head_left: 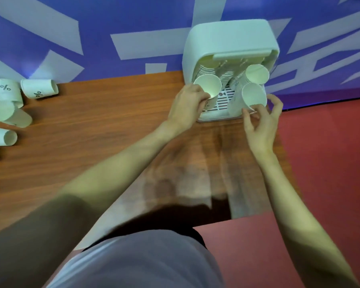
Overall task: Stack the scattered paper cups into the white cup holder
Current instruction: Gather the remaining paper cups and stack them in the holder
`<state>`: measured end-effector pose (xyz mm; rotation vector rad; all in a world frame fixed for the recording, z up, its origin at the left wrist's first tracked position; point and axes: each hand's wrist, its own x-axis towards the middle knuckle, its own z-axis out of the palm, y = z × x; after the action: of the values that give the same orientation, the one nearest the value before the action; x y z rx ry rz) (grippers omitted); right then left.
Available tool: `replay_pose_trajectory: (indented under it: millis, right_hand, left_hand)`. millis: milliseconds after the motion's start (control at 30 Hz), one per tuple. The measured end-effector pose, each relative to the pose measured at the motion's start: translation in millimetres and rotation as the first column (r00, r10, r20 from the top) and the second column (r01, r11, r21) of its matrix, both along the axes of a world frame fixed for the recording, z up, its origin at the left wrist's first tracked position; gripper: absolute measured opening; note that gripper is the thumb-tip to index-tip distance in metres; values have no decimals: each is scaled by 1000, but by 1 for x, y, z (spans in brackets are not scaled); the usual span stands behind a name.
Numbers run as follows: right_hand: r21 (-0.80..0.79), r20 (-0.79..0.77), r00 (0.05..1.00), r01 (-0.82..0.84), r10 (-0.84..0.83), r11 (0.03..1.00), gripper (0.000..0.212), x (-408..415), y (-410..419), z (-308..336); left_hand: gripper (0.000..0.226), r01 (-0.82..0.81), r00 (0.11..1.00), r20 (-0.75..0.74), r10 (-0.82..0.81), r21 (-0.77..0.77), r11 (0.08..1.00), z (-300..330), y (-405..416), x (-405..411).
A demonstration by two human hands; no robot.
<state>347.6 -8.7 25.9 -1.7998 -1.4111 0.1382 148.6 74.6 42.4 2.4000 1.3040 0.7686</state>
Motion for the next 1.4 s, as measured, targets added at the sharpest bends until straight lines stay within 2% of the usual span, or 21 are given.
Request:
replay_pose_trajectory:
  millis: [167, 367, 600, 767, 933, 1033, 1300, 1400]
  right_hand:
    - [66, -8, 1000, 10, -9, 998, 16, 22, 16, 0]
    - [50, 0, 1000, -31, 31, 998, 10, 38, 30, -15]
    - [67, 1, 995, -100, 100, 993, 8, 44, 42, -24]
    - [108, 4, 995, -104, 104, 989, 11, 45, 56, -30]
    - [127, 61, 994, -95, 88, 987, 9, 32, 77, -36]
    - [75, 119, 989, -99, 90, 992, 9, 17, 87, -43]
    - [-122, 298, 953, -12, 48, 992, 17, 1, 96, -73]
    - [-201, 313, 949, 30, 36, 979, 22, -2, 96, -74]
  left_hand:
    - [18, 87, 991, -96, -93, -64, 994, -16, 31, 40]
    - [21, 113, 957, -246, -156, -182, 977, -42, 59, 72]
    - [22, 99, 938, -303, -170, -235, 967, -64, 72, 90]
    - [23, 111, 961, -216, -170, -260, 959, -65, 71, 90]
    - [17, 106, 986, -113, -122, -138, 985, -66, 58, 65]
    - [19, 34, 995, -86, -42, -83, 996, -64, 47, 40]
    - [18, -78, 992, -106, 72, -58, 995, -48, 33, -18]
    - [18, -112, 990, -88, 107, -59, 992, -44, 30, -33]
